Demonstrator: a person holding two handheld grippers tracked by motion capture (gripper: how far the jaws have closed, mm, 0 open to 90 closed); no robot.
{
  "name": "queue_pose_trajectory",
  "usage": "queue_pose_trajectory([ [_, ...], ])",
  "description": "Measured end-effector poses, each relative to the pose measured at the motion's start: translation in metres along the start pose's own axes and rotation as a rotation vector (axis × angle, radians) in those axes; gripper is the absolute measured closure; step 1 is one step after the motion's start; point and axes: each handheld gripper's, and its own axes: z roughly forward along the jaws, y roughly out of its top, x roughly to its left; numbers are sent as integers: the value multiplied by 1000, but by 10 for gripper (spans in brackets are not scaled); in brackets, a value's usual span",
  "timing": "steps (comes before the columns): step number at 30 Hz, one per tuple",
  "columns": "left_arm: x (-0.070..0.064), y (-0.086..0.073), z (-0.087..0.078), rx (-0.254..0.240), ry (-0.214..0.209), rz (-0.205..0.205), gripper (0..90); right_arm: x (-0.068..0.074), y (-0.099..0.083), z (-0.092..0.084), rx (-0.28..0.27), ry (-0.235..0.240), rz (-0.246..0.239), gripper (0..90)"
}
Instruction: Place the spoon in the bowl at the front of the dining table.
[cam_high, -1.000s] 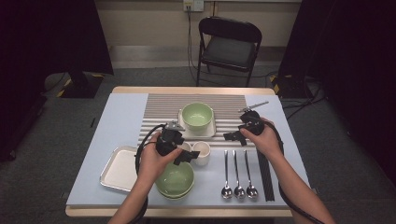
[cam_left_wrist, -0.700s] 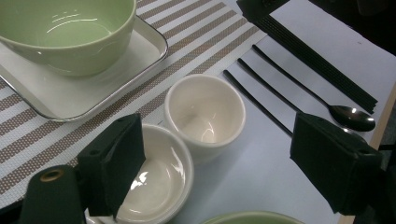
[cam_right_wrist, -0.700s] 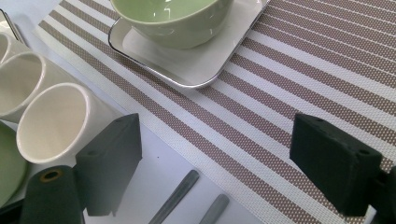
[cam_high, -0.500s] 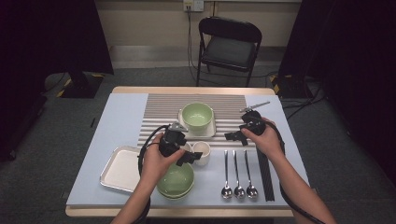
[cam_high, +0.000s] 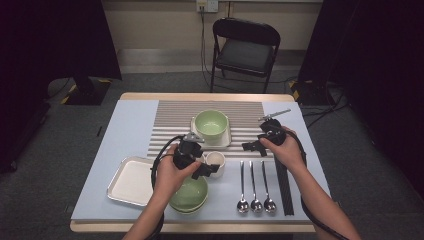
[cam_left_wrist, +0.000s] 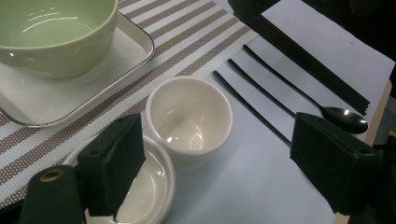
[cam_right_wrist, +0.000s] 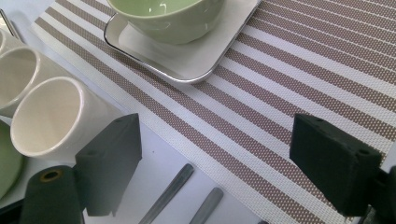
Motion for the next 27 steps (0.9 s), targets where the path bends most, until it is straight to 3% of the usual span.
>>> queue_pose_trajectory([
  [27,-16,1,16,10,-28,24,173,-3,-10,3,4,9,-1,163],
])
